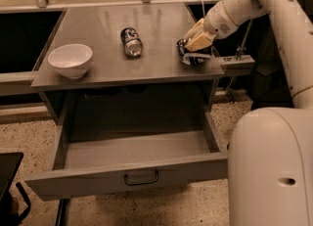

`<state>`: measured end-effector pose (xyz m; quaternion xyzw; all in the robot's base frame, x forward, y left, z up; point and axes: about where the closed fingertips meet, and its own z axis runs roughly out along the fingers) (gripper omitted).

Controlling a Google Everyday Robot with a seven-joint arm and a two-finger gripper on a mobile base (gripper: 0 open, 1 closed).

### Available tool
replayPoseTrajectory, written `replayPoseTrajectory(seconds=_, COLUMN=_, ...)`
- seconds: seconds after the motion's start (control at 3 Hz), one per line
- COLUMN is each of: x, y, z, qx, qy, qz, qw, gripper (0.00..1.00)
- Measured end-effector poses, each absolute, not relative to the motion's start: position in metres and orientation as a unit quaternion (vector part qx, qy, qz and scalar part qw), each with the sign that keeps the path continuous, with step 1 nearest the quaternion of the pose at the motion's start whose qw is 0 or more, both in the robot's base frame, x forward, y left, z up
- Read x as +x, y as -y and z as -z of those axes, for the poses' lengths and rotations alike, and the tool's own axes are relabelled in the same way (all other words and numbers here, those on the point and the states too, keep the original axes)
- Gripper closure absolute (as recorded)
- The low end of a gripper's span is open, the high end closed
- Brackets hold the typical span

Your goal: Place blue chip bag into top drawer

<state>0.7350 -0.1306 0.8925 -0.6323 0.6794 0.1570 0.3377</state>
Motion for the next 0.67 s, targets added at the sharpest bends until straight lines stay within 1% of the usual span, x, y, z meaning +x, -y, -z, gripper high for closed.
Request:
replayPoseTrajectory(seconds=0.33, x=0.698, y=0.144, z=-0.935, qx=-0.654, qy=-0.655, qz=-0.120, qw=0.360, gripper=1.00)
replayPoseTrajectory(seconds=0.67, x=0.638, y=0.157, z=-0.996, qx=-0.657, qy=-0.632, qz=-0.080, qw=0.402, gripper=1.00)
